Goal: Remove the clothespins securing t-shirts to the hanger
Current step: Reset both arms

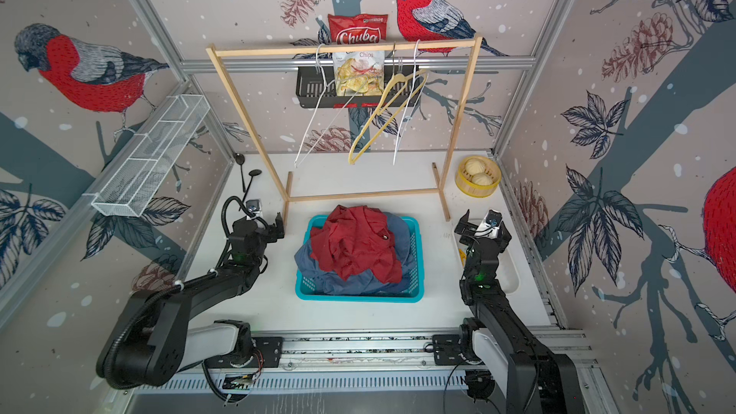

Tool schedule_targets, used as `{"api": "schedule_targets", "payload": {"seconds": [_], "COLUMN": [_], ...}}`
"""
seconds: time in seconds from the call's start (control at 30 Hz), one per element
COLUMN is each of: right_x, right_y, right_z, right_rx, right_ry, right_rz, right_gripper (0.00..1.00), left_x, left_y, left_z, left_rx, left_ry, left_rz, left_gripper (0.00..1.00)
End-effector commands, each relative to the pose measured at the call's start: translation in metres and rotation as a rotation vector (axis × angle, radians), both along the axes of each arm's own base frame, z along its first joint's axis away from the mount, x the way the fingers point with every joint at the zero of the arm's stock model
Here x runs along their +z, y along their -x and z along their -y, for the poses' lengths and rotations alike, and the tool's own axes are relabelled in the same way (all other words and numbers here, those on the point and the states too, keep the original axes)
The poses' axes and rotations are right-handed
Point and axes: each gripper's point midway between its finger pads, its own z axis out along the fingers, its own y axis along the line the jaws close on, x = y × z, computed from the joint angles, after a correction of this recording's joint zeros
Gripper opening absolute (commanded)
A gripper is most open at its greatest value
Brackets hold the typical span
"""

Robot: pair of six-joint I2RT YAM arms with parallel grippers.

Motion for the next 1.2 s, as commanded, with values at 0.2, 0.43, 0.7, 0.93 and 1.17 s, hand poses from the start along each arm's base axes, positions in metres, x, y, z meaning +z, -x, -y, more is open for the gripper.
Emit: {"api": "schedule_targets", "payload": {"seconds": [0.2,0.43,0.7,0.93,1.17], "right_x": [0.008,-0.013,-0.043,-0.048,-0.048], "right_y": [-0.012,-0.021,-0.052,-0.059,-0.059], "right_z": [-0.011,-0.02,-0.019,-0.019,-0.019], "right_rx": [0.077,0.125,0.114,0.12,0.118], "right_ry": [0.008,-0.025,-0.031,-0.047,-0.046], "right_rz": [0.096,0.081,-0.01,-0.059,-0.061], "right_gripper": [1.0,1.0,1.0,1.0,1.0], "left_x": [0.023,0.005,0.004,0.005,0.004], "left_y": [-0.004,-0.016,-0.017,-0.018,-0.018], "left_z": [-0.003,-0.01,-0.012,-0.011,-0.012], "left_rx": [-0.03,-0.007,0.002,-0.002,-0.004], "left_ry": [0.013,0.033,0.038,0.04,0.043], "left_rz": [0.221,0.166,0.167,0.166,0.165], "left_gripper": [0.97,0.99,0.99,0.99,0.99]}}
